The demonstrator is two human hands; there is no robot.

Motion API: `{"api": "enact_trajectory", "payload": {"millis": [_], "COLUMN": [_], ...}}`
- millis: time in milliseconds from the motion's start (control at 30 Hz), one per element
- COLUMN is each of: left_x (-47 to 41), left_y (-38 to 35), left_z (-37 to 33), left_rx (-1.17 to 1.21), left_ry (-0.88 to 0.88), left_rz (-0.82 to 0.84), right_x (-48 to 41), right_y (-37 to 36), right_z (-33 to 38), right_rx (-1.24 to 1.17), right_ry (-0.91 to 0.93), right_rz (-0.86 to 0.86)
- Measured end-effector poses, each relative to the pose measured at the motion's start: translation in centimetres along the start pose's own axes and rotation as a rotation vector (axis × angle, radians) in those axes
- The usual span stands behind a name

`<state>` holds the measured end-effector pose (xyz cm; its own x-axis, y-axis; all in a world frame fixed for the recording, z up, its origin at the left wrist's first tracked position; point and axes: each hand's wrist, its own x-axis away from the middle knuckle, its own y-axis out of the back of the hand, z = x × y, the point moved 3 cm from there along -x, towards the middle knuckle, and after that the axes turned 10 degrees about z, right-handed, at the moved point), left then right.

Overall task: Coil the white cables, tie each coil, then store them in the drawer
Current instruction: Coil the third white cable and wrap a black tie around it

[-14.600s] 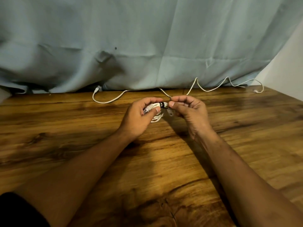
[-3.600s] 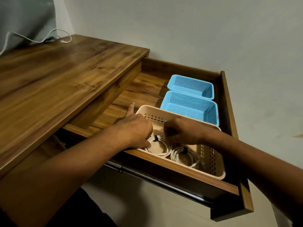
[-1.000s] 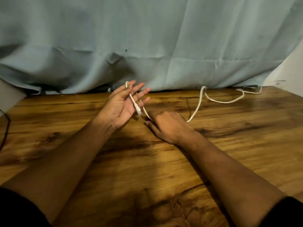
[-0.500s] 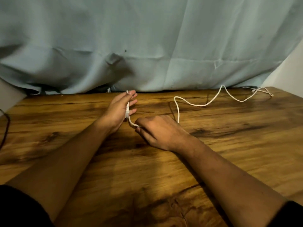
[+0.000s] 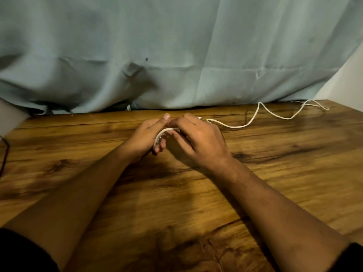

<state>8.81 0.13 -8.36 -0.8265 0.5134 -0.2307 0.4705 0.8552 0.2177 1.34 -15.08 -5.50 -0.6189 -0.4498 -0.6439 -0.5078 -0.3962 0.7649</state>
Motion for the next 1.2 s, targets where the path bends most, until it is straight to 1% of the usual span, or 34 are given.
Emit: {"api": "enact_trajectory", "payload": {"millis": [100, 200, 300, 367, 500, 600, 700, 767, 867, 933, 1000, 1067, 1200], "left_x": [-0.1, -0.1, 0.1, 0.2, 0.4, 0.6, 0.7, 0.7, 0.9, 1.2, 1.3, 1.3, 0.9], "left_y": [-0.6, -1.2, -1.9, -2.2, -2.5, -2.6, -2.4, -2.2, -1.9, -1.9, -2.1, -2.3, -2.2], "left_z": [0.1, -0.1, -0.8, -1.5, -2.3, -2.8, -3.4, -3.7, -4.3, -4.8, -5.2, -5.8, -6.1], "left_rx": [0.228, 0.464, 0.666, 0.771, 0.879, 0.916, 0.989, 1.066, 1.138, 1.158, 1.158, 1.164, 1.168], "left_ry": [0.083, 0.153, 0.195, 0.189, 0.171, 0.148, 0.120, 0.105, 0.100, 0.107, 0.108, 0.096, 0.058], "left_rz": [0.187, 0.357, 0.419, 0.446, 0.526, 0.582, 0.612, 0.662, 0.723, 0.758, 0.773, 0.790, 0.759], "right_x": [0.0, 0.0, 0.2, 0.4, 0.6, 0.7, 0.6, 0.7, 1.0, 1.1, 1.1, 0.9, 0.3], "right_y": [0.5, 0.6, 0.1, -0.4, -1.0, -1.3, -1.8, -1.8, -1.3, -0.9, -0.6, -0.3, -0.7], "right_z": [-0.8, -2.0, -3.8, -4.8, -5.6, -5.5, -5.7, -6.0, -6.5, -6.5, -6.2, -5.5, -4.1], "right_rx": [-0.033, -0.063, -0.046, -0.030, -0.027, -0.014, -0.084, -0.205, -0.370, -0.348, -0.270, -0.168, 0.067], "right_ry": [-0.030, -0.092, -0.205, -0.251, -0.337, -0.344, -0.371, -0.402, -0.395, -0.377, -0.397, -0.446, -0.529], "right_rz": [-0.086, -0.117, -0.086, -0.058, -0.015, -0.007, -0.014, -0.057, -0.195, -0.275, -0.303, -0.245, 0.077]}}
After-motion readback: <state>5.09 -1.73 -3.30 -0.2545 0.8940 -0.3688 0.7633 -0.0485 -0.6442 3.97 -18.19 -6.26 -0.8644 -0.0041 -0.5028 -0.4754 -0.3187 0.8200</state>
